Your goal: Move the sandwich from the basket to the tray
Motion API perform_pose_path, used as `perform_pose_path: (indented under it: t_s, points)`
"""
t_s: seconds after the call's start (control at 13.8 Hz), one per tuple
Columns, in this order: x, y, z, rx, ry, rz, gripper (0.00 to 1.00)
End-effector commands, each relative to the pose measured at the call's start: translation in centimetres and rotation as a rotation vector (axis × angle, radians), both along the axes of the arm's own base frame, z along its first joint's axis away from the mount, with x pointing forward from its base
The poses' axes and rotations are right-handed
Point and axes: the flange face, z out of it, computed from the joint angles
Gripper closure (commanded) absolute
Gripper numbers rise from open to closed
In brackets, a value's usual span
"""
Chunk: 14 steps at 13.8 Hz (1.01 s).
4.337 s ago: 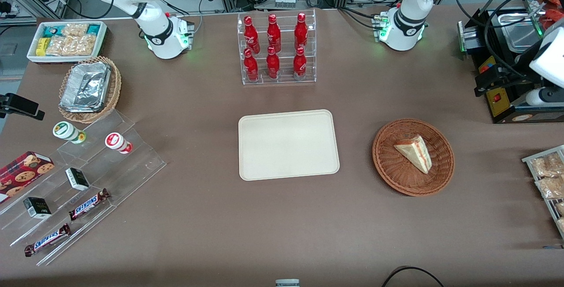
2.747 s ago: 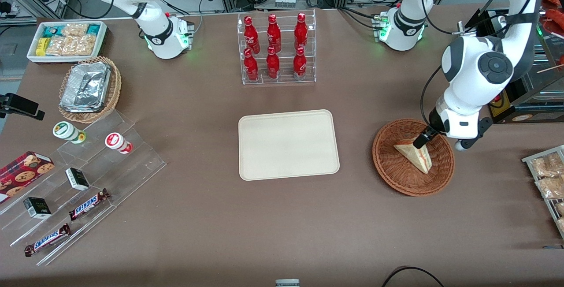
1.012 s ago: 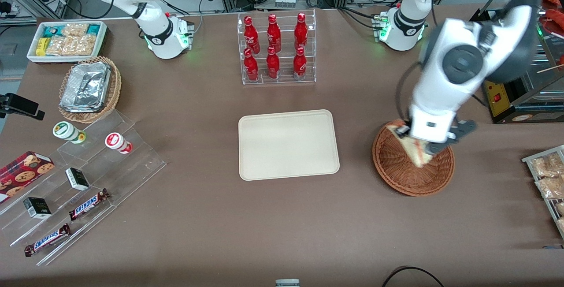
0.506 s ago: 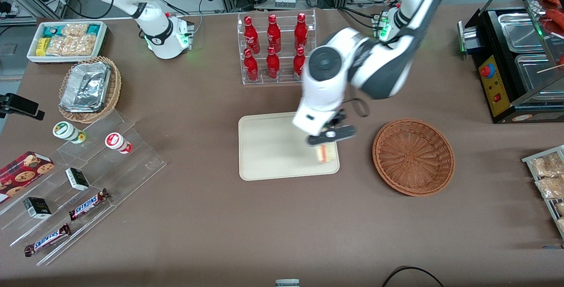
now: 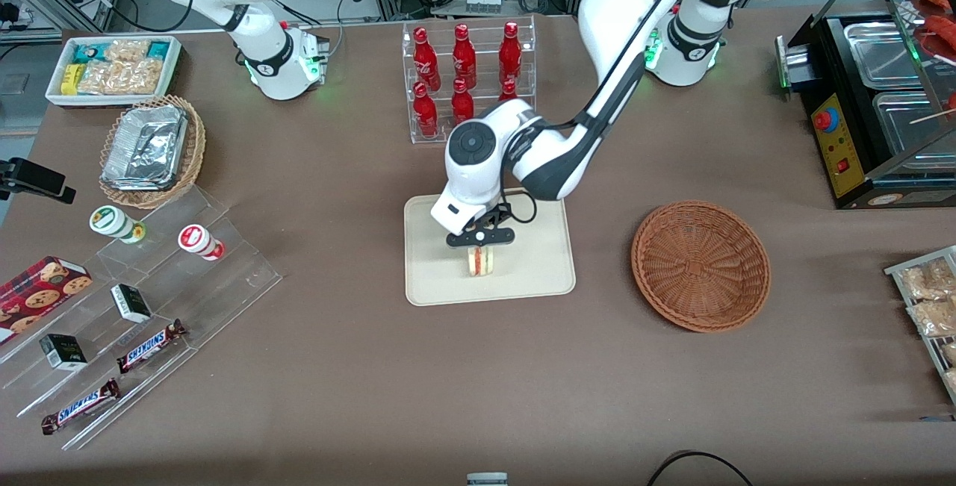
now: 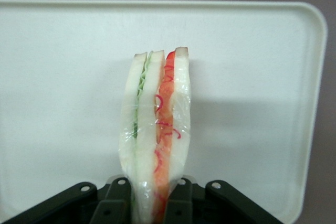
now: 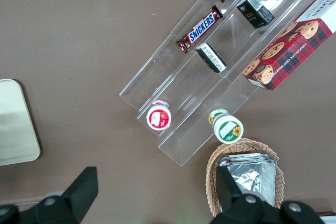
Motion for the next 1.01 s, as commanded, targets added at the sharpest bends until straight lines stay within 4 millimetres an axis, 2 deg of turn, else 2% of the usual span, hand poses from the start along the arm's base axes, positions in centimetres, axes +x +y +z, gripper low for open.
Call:
perform_pose_path:
  t_s: [0.0,0.14,0.22,0.29,0.36,0.43,0.51,0.65,0.87,0.94]
  points:
    - [-0.7,-1.6,-1.9,0.006,-0.012,-0.005,1.0]
    - [-0.7,-1.5,-2.0,0.01,-0.01,-0.004,1.0]
    - [-0.7,-1.4,-2.0,0.011,-0.009,-0.003,0.72]
    - [-0.6,-1.4,-1.8,0.014,-0.01,-0.004,0.14]
    - [-0.6,-1.3,-1.5,0.017,-0.01,-0.003,0.0]
    - [-0.5,-1.1,-0.6,0.028,-0.002,-0.001,0.0]
    - [-0.3,-0.7,1.7,0.037,0.0,0.005,0.0]
    - [0.0,0.3,7.8,0.03,-0.013,0.029,0.0]
    - [2.3,6.0,17.9,0.034,-0.038,0.111,0.0]
    - [3.6,9.1,21.5,0.027,-0.05,0.159,0.0]
